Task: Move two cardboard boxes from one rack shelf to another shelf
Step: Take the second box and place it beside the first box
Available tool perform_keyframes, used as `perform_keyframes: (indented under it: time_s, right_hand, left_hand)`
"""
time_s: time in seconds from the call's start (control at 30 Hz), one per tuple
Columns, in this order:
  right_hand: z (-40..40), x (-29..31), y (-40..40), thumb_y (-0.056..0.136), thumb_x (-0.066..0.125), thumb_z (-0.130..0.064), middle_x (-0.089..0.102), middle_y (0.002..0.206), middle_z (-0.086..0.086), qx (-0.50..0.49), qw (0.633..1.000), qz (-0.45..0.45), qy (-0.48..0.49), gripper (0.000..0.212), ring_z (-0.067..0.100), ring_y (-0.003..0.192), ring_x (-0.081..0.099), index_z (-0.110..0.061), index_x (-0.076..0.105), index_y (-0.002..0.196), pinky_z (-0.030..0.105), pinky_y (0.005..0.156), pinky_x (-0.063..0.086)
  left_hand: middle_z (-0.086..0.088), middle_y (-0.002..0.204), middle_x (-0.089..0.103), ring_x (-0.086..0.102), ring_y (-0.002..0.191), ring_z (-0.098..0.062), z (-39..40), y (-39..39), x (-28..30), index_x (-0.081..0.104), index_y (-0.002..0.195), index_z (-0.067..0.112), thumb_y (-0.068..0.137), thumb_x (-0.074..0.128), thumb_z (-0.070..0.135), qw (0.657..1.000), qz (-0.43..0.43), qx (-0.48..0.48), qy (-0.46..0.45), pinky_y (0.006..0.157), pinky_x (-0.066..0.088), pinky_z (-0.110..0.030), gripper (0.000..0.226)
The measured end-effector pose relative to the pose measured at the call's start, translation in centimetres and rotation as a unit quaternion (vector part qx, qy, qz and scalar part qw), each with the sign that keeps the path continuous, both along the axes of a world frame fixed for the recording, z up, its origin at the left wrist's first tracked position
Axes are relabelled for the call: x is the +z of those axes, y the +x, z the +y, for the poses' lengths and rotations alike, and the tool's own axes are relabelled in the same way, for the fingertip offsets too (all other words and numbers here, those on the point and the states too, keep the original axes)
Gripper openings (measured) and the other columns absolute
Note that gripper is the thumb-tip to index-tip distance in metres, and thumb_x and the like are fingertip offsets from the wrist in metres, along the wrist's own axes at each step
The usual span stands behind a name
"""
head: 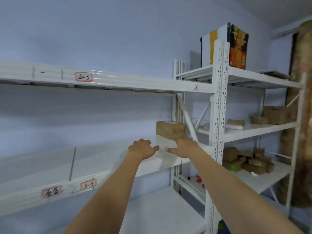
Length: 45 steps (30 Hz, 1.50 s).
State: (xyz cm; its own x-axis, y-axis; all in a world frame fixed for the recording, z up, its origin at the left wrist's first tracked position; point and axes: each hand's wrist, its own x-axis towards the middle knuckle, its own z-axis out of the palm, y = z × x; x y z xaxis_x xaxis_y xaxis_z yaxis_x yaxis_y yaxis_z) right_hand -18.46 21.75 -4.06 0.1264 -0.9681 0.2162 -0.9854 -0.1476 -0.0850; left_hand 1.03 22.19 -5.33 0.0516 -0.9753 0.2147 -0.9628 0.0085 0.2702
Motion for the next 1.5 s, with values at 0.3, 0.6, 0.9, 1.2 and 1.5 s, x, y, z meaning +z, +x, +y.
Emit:
perform_keyframes:
  time_s: [0.3,0.6,0.9,1.2,1.5]
  right_hand:
    - [-13.6,1.4,-3.3,0.072,0.044,-0.085,0.062,0.134,0.004,-0.001,0.998,-0.06,0.006,0.091,0.029,0.117,0.062,-0.024,0.056,0.139,0.043,0.099,0.052]
    - [-25.1,2.4,-6.8,0.085,0.047,-0.076,0.066,0.131,-0.002,0.082,0.994,-0.075,-0.017,0.062,0.024,0.114,0.063,-0.038,0.065,0.131,0.036,0.094,0.052]
    - [-36.6,6.6,-6.3,0.102,0.043,-0.055,0.047,0.155,0.014,0.138,0.95,-0.277,-0.037,0.067,0.033,0.139,0.048,-0.009,0.044,0.152,0.039,0.111,0.039]
    - [-43.7,6.6,-5.1,0.102,0.048,-0.034,0.066,0.127,0.016,0.061,0.975,-0.213,0.02,0.041,0.028,0.09,0.059,-0.003,0.062,0.126,0.031,0.076,0.048]
    - [-43.1,8.9,-4.5,0.109,0.043,-0.023,0.053,0.148,0.018,0.048,0.965,-0.218,0.136,0.045,0.031,0.133,0.054,0.004,0.05,0.144,0.035,0.097,0.047]
  left_hand:
    - [-0.006,0.151,0.05,0.045,0.139,-0.034,-13.4,-3.5,2.3,0.053,0.149,0.024,0.093,0.04,0.067,1.0,-0.009,-0.01,-0.01,0.111,0.041,-0.051,0.072]
    - [-0.006,0.149,0.052,0.047,0.137,-0.032,-24.4,-7.4,3.6,0.049,0.151,0.023,0.093,0.037,0.065,0.999,-0.026,0.033,-0.02,0.112,0.04,-0.051,0.072]
    - [-0.012,0.146,0.057,0.051,0.136,-0.038,-34.1,-10.1,4.6,0.057,0.143,0.018,0.086,0.034,0.069,0.99,0.018,0.143,0.007,0.113,0.04,-0.055,0.08]
    - [-0.021,0.161,0.036,0.048,0.135,-0.05,-38.9,-10.3,5.1,0.033,0.158,0.012,0.1,0.041,0.058,0.903,0.371,0.178,0.125,0.1,0.051,-0.061,0.074]
    - [-0.029,0.157,0.035,0.042,0.136,-0.059,-40.8,-9.9,5.7,0.032,0.155,0.009,0.101,0.044,0.045,0.819,0.523,0.163,0.172,0.093,0.049,-0.075,0.066]
